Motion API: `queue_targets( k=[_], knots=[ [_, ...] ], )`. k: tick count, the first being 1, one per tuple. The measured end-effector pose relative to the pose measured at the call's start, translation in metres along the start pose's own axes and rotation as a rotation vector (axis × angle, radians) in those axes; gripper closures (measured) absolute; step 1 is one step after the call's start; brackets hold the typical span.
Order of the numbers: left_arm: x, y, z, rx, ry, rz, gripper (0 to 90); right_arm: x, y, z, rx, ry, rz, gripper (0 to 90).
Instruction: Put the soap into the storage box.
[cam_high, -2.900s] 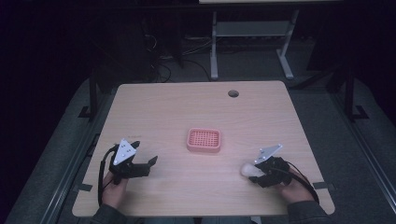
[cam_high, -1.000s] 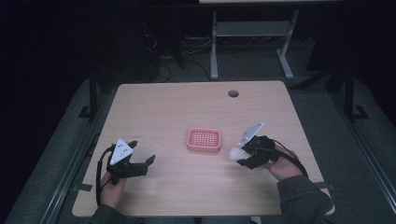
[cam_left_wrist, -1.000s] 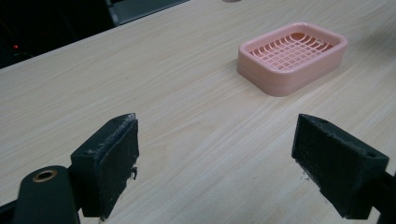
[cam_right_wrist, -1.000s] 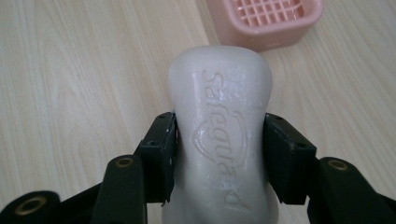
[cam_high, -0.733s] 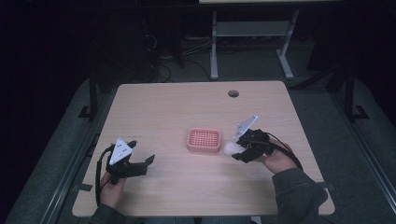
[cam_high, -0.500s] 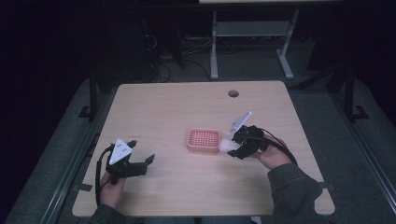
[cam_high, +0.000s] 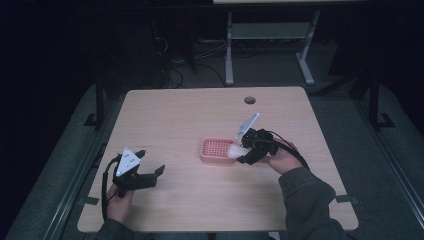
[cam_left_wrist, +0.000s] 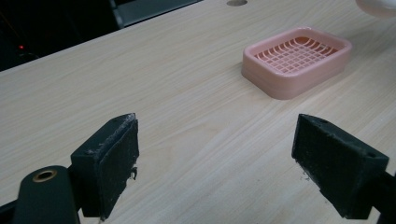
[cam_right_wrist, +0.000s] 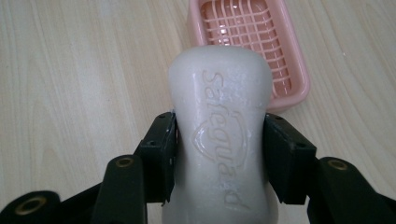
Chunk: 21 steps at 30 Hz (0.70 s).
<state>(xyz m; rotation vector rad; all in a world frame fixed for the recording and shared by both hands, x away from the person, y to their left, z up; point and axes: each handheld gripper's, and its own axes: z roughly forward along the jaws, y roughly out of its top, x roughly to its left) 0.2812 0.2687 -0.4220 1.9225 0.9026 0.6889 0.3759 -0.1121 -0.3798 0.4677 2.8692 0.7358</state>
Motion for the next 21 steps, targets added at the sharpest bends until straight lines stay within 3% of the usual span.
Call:
queue_targets(
  k=[21],
  knots=[
    [0.0,0.0,-0.001,-0.001,0.002,-0.001,14.6,-0.014,0.021,0.01,0.004,0.023,-0.012,48.4]
  ],
)
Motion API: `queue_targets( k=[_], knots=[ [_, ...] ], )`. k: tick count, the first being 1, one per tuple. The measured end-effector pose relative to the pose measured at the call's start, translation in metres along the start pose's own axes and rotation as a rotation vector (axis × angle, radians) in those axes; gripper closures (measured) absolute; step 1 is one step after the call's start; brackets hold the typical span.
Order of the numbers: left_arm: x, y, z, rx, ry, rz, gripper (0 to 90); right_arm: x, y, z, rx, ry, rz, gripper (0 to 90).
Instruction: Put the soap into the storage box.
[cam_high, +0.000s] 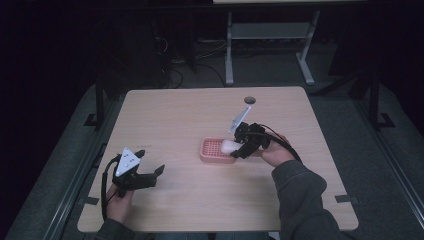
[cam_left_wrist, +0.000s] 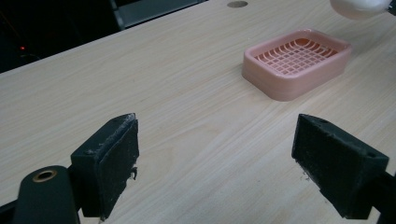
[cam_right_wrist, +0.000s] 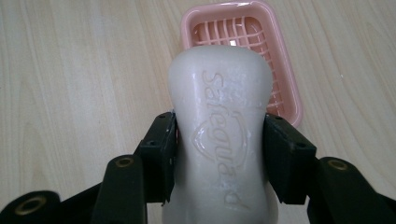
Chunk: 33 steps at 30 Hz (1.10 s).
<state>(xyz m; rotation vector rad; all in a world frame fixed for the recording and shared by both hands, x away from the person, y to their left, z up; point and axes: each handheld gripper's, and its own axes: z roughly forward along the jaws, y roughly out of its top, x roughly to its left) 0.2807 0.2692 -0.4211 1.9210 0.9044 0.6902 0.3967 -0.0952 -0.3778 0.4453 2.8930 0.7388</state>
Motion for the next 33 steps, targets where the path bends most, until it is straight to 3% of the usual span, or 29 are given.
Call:
queue_targets(
  k=[12,33],
  knots=[
    [0.0,0.0,0.0,-0.002,0.003,-0.003,14.6,-0.006,0.004,0.008,-0.018,0.016,0.007,48.4],
    [0.0,0.0,0.0,-0.003,-0.001,-0.002,14.6,-0.012,0.029,0.023,0.018,0.033,-0.006,48.4]
  ],
)
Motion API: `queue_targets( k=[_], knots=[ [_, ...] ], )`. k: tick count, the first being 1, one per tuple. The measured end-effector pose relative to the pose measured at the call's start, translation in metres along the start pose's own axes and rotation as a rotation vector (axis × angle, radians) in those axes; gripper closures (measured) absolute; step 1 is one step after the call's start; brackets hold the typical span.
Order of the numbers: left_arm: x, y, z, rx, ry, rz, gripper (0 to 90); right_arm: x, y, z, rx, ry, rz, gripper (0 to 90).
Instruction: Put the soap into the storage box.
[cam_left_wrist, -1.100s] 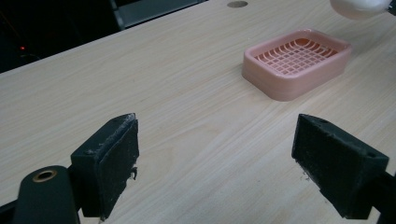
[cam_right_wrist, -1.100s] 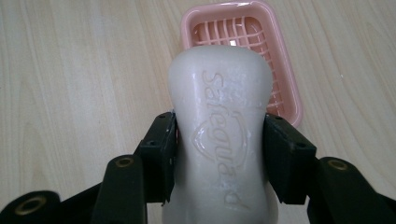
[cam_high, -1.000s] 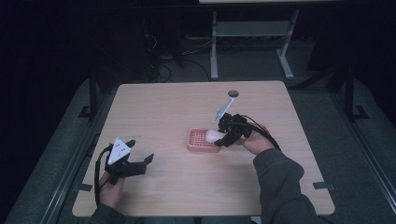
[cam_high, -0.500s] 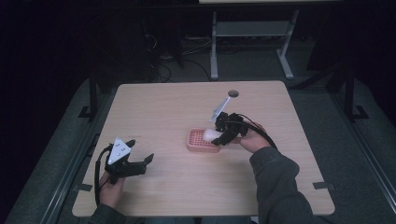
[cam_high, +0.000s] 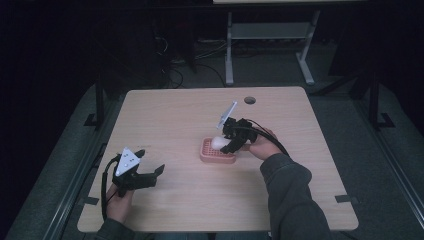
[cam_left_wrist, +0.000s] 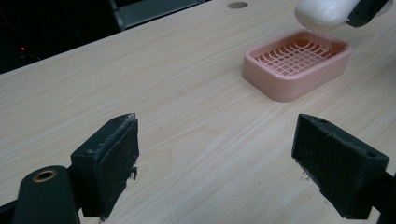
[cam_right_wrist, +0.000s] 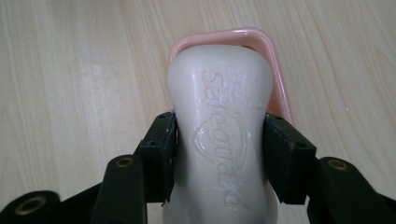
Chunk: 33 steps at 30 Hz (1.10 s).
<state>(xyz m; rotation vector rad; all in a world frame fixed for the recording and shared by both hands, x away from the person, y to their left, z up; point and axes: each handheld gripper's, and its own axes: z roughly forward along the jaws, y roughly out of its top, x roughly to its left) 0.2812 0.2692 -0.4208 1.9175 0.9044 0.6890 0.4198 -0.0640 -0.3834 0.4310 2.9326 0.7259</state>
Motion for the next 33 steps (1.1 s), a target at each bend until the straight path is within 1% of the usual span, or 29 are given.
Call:
queue_targets(
  k=[3,17,20,23,29,33],
  knots=[
    [0.0,0.0,0.0,0.0,0.001,-0.002,14.6,-0.001,0.004,0.003,0.007,-0.006,-0.008,48.4],
    [0.0,0.0,0.0,0.0,-0.001,-0.001,14.6,-0.007,0.008,0.021,0.032,0.007,0.011,48.4],
    [0.0,0.0,0.0,0.0,-0.001,-0.004,14.6,-0.008,0.009,0.023,0.042,-0.002,0.008,48.8],
    [0.0,0.0,0.0,-0.002,-0.001,-0.004,14.6,-0.009,0.01,0.025,0.039,0.012,0.014,48.8],
    [0.0,0.0,0.0,-0.002,-0.002,-0.003,14.6,-0.011,0.012,0.029,0.046,0.014,0.023,48.8],
    [0.0,0.0,0.0,0.0,-0.002,0.001,14.6,-0.011,0.013,0.034,0.05,0.016,0.017,48.9]
  ],
)
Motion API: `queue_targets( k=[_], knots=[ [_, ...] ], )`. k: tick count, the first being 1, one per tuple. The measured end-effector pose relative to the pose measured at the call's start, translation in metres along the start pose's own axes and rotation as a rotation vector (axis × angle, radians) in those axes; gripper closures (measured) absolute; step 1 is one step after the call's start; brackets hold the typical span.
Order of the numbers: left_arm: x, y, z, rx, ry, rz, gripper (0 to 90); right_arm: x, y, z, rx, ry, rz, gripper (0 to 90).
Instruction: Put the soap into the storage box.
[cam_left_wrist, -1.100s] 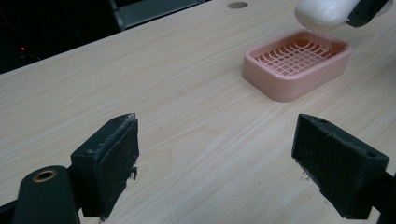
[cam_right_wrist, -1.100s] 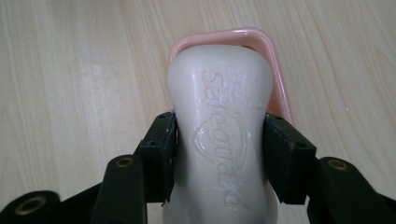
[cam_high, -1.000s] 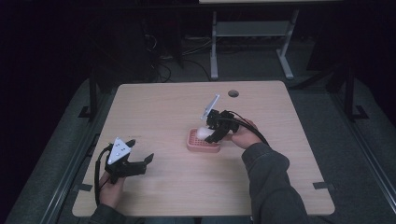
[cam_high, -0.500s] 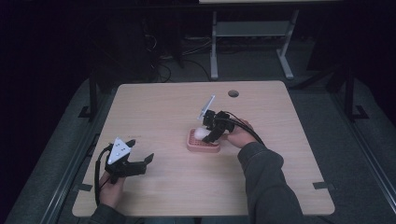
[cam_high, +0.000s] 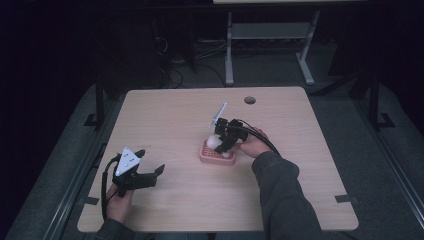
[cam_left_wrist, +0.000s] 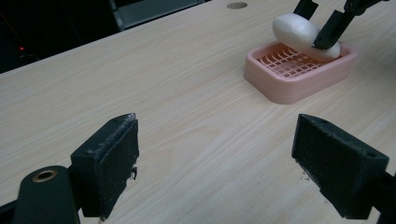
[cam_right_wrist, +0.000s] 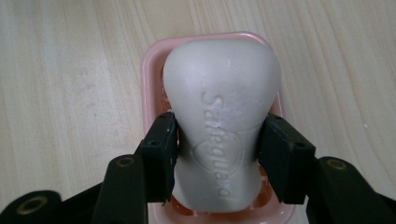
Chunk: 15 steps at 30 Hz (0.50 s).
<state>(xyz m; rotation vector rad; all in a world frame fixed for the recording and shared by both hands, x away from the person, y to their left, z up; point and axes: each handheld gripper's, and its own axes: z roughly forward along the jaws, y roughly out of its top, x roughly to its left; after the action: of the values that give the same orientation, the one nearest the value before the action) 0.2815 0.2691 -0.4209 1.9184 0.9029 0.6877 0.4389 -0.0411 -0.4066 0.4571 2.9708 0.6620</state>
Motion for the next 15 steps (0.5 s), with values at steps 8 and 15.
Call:
queue_targets(
  k=[8,15],
  knots=[
    [0.0,0.0,0.0,-0.002,0.0,-0.004,14.6,0.001,0.003,0.009,0.022,0.001,-0.003,48.8],
    [0.0,0.0,0.0,-0.004,-0.001,-0.004,14.6,0.002,0.004,0.013,0.033,0.002,-0.001,48.5]
  ],
)
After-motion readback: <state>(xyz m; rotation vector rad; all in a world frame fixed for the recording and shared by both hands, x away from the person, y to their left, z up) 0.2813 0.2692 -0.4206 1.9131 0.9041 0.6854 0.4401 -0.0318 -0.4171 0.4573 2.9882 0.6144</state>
